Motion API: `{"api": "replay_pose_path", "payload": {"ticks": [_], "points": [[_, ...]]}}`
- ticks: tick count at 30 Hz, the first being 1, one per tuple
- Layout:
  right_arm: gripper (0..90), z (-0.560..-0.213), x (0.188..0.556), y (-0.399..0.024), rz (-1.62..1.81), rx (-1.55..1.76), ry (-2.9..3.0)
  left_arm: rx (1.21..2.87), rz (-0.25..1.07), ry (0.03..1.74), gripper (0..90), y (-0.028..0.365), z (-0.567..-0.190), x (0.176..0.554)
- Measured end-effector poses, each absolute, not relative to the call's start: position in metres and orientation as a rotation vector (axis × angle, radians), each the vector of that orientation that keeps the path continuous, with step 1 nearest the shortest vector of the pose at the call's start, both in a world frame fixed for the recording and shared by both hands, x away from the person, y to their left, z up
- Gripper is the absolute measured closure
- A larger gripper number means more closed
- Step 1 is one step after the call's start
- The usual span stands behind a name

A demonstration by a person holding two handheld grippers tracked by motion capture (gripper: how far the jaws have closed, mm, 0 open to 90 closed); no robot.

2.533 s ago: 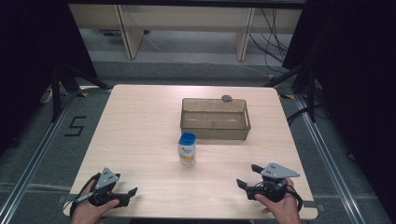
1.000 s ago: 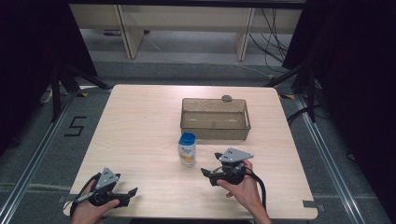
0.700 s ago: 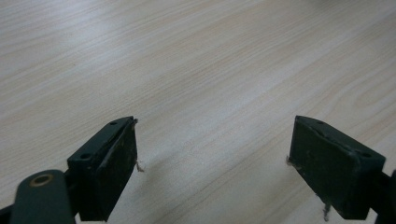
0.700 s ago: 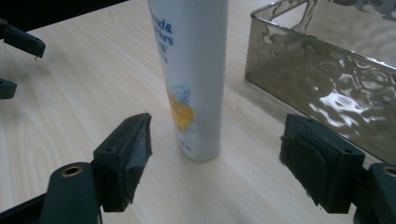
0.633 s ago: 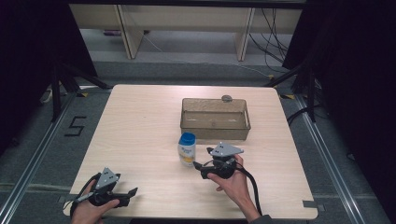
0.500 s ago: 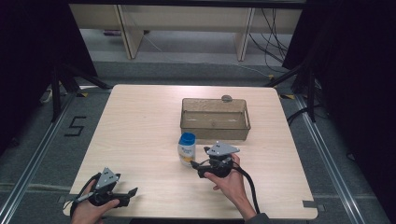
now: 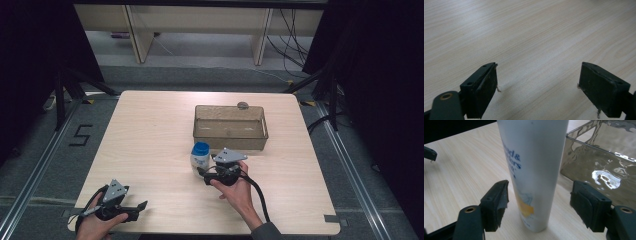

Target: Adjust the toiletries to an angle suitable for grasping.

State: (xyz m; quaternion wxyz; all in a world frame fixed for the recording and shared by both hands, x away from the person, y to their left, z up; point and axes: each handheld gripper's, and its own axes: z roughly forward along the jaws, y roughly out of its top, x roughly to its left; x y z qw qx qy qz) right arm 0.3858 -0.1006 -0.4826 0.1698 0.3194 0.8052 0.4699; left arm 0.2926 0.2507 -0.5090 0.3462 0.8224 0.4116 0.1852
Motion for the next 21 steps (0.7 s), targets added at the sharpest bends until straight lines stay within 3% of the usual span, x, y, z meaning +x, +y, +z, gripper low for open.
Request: {"api": "replay_pose_path", "payload": {"ticks": [21], "points": [[42.4,-0.490,0.391,-0.085,1.375,0.953,2.272,2.148,0.481,1.064,14.7,0.251,-0.507,0.292]]}}
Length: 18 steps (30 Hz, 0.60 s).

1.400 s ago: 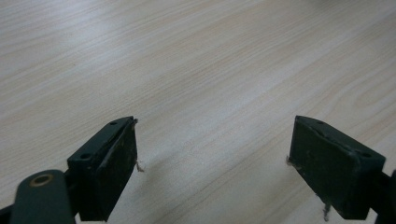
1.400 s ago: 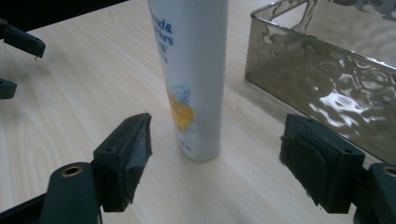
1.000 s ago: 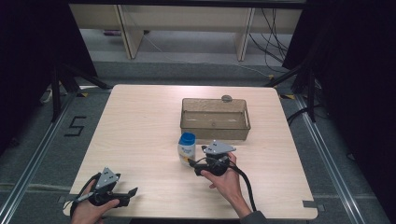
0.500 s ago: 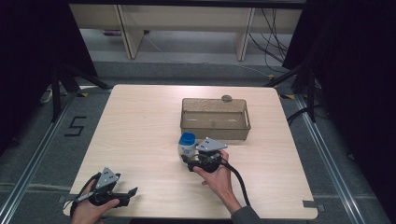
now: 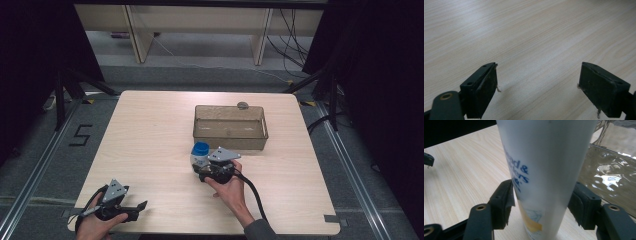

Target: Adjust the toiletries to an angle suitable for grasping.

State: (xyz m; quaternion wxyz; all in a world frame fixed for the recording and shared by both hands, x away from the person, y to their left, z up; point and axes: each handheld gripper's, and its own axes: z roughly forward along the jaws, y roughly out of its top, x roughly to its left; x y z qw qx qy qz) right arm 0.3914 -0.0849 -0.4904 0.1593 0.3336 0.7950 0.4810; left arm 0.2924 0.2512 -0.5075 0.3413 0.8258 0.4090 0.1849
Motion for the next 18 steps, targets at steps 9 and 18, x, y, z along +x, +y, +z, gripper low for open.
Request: {"api": "replay_pose_path", "payload": {"ticks": [9,18], "points": [[48.0,-0.4901,0.3912,-0.0806,1.376,0.951,2.273,2.076,0.481,1.097,14.7,0.2472,-0.5101,0.2920],[47.2,-0.4927,0.3934,-0.0780,1.379,0.960,2.268,2.106,0.473,1.079,14.7,0.2488,-0.5089,0.2918]]}}
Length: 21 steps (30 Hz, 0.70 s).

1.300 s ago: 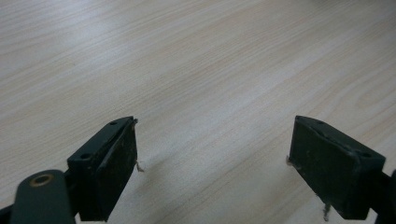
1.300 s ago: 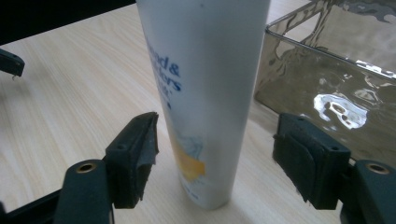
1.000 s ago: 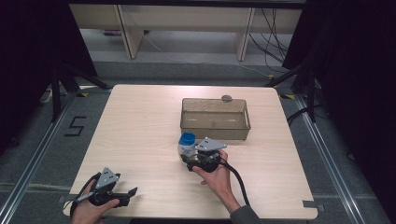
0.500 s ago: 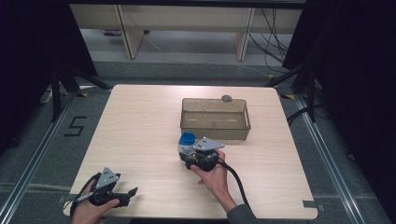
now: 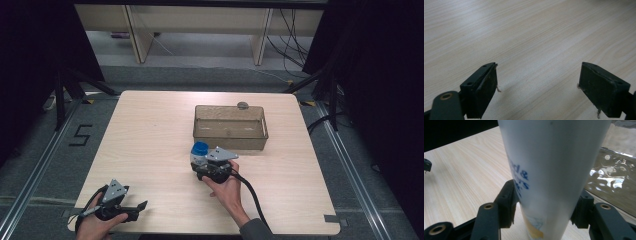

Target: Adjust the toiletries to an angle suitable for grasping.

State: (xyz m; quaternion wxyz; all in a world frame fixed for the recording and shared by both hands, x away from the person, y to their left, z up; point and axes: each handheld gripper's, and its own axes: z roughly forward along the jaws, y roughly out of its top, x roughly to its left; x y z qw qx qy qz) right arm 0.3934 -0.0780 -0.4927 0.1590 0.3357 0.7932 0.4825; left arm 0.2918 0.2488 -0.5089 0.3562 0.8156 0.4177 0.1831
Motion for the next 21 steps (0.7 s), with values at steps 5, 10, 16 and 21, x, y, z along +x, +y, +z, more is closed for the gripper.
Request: {"api": "replay_pose_path", "payload": {"ticks": [5,10,16,21], "points": [[48.0,-0.4955,0.3959,-0.0759,1.395,0.948,2.271,2.110,0.473,1.078,14.7,0.2492,-0.5088,0.2918],[49.1,-0.4961,0.3970,-0.0764,1.399,0.935,2.264,2.105,0.472,1.081,14.7,0.2486,-0.5092,0.2920],[50.4,-0.4953,0.3955,-0.0763,1.378,0.937,2.263,2.147,0.471,1.065,14.7,0.2514,-0.5077,0.2927],[51.6,-0.4950,0.3936,-0.0750,1.368,0.959,2.233,2.153,0.473,1.058,14.7,0.2520,-0.5079,0.2935]]}}
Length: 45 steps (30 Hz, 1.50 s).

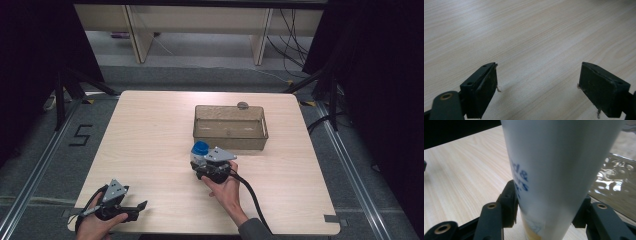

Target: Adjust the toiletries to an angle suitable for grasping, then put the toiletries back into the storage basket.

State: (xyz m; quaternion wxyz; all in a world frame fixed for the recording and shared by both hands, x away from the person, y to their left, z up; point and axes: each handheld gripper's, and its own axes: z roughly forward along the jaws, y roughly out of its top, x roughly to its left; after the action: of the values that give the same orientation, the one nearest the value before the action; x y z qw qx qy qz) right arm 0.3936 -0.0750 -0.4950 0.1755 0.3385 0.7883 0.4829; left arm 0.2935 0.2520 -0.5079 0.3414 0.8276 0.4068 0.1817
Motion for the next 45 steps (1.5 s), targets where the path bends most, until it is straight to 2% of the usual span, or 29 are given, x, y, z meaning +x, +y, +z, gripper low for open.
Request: {"api": "replay_pose_path", "payload": {"ticks": [7,14,15,16,18,19,20,22,23,26,29,32,33,45], "points": [[52.4,-0.494,0.393,-0.076,1.345,0.998,2.208,2.073,0.491,1.102,14.7,0.247,-0.512,0.294],[52.7,-0.491,0.393,-0.080,1.354,1.002,2.201,2.153,0.469,1.063,14.8,0.252,-0.509,0.295],[52.7,-0.490,0.393,-0.081,1.349,0.997,2.204,2.067,0.462,1.099,14.7,0.247,-0.512,0.295],[52.7,-0.490,0.393,-0.081,1.349,0.997,2.204,2.067,0.462,1.099,14.7,0.247,-0.512,0.295],[52.8,-0.490,0.395,-0.083,1.365,0.984,2.208,2.159,0.476,1.066,14.7,0.252,-0.509,0.297],[52.8,-0.489,0.394,-0.085,1.350,0.987,2.207,2.154,0.475,1.073,14.8,0.251,-0.509,0.297],[52.8,-0.489,0.394,-0.085,1.345,0.985,2.216,2.056,0.465,1.106,14.8,0.246,-0.513,0.297],[52.9,-0.488,0.393,-0.086,1.341,0.975,2.227,2.122,0.476,1.084,14.8,0.249,-0.511,0.299],[52.9,-0.489,0.394,-0.086,1.345,0.953,2.227,2.086,0.490,1.110,14.8,0.246,-0.513,0.300],[53.0,-0.487,0.392,-0.091,1.326,0.946,2.229,2.123,0.465,1.087,14.8,0.246,-0.511,0.302],[53.0,-0.486,0.392,-0.096,1.335,0.974,2.233,2.088,0.473,1.100,14.8,0.243,-0.514,0.303],[53.1,-0.484,0.394,-0.102,1.313,0.960,2.229,2.141,0.467,1.063,14.8,0.244,-0.512,0.304],[53.1,-0.484,0.394,-0.103,1.314,0.977,2.226,2.080,0.461,1.087,14.8,0.241,-0.514,0.303],[53.3,-0.480,0.394,-0.111,1.306,1.021,2.235,2.107,0.448,1.065,14.8,0.239,-0.513,0.306]]}}
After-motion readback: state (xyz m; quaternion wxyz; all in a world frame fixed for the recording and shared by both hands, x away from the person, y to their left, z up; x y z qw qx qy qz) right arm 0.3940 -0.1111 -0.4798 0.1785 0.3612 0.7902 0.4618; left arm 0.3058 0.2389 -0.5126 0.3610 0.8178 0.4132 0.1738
